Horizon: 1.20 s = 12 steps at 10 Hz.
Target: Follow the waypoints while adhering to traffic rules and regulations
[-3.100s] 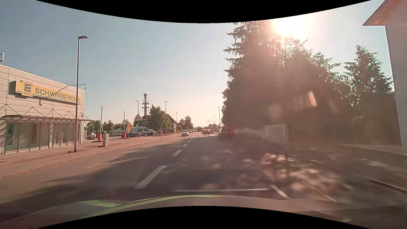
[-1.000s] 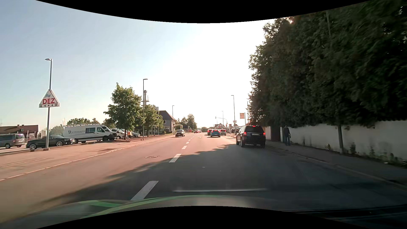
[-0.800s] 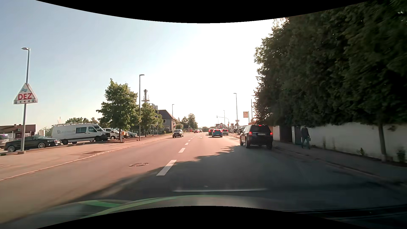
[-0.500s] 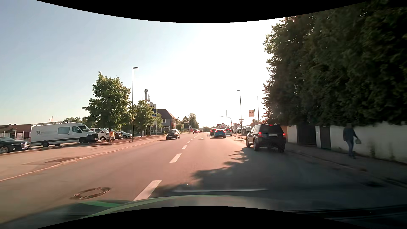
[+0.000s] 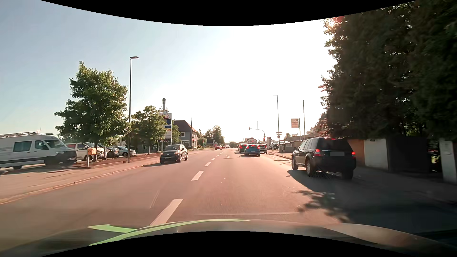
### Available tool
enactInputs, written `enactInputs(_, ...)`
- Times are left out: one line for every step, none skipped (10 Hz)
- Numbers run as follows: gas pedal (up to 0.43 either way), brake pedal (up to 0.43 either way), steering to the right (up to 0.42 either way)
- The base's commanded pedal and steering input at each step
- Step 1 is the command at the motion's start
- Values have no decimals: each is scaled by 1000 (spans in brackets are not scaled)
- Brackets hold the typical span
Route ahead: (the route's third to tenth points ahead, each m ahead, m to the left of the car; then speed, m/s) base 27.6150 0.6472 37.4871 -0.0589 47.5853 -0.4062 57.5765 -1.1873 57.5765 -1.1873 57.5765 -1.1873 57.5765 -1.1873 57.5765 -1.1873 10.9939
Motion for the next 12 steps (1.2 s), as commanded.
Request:
enactInputs(0,146,-3)
enactInputs(0,140,-3)
enactInputs(0,140,-3)
enactInputs(0,128,-3)
enactInputs(0,128,-3)
enactInputs(0,122,-3)
enactInputs(0,122,-3)
enactInputs(0,116,-2)
enactInputs(0,116,-2)
enactInputs(0,110,-1)
enactInputs(0,98,0)
enactInputs(0,85,0)
